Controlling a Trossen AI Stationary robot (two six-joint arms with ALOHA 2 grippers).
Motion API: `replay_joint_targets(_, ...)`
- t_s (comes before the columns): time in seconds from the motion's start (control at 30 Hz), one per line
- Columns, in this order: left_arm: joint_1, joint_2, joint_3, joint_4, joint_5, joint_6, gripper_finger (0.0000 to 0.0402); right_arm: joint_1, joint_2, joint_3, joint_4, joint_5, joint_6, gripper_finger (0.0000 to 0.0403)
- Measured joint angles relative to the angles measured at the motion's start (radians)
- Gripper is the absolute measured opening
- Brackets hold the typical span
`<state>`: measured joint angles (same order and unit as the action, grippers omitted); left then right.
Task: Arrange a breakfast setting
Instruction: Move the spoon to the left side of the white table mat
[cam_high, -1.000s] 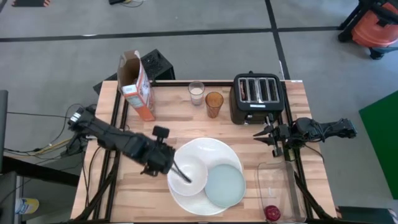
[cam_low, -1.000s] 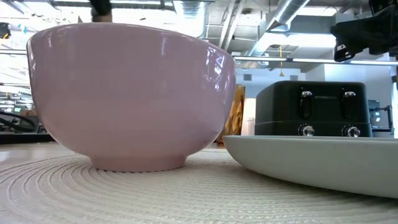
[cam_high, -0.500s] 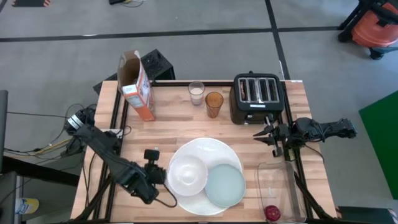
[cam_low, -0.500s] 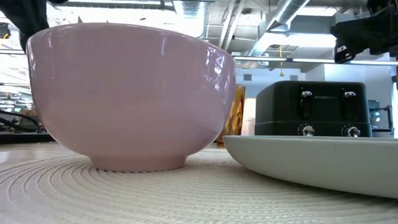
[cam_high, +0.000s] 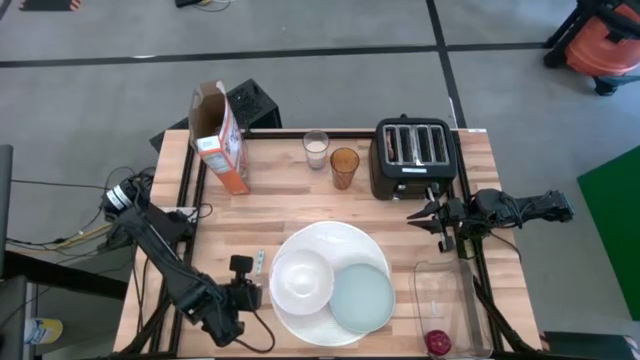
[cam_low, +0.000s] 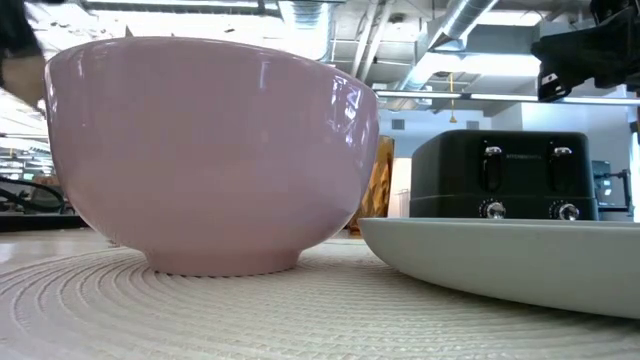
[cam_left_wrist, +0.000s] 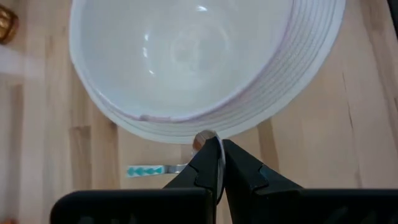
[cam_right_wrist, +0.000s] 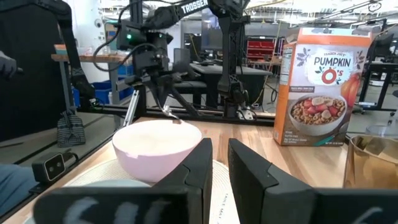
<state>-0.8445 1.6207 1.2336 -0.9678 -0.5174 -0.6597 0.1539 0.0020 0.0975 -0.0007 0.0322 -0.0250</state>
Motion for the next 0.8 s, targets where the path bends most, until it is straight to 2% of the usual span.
replay_joint_targets(0.47, -0.001, 0.000, -0.197, 0.311, -0.002, -0.016, 0.0003, 0.000, 0.000, 0.000, 0.000, 0.000, 0.000, 0.0075)
replay_joint_targets(0.6, -0.001, 0.000, -0.213, 0.331, 0.007, -0.030, 0.0006, 0.000, 0.000, 0.000, -0.001, 0.000, 0.000, 0.0075)
replay_joint_targets(0.8, -0.001, 0.000, -0.245, 0.332, 0.089, -0.049, 0.0023, 0.000, 0.000, 0.000, -0.001, 0.000, 0.000, 0.0075)
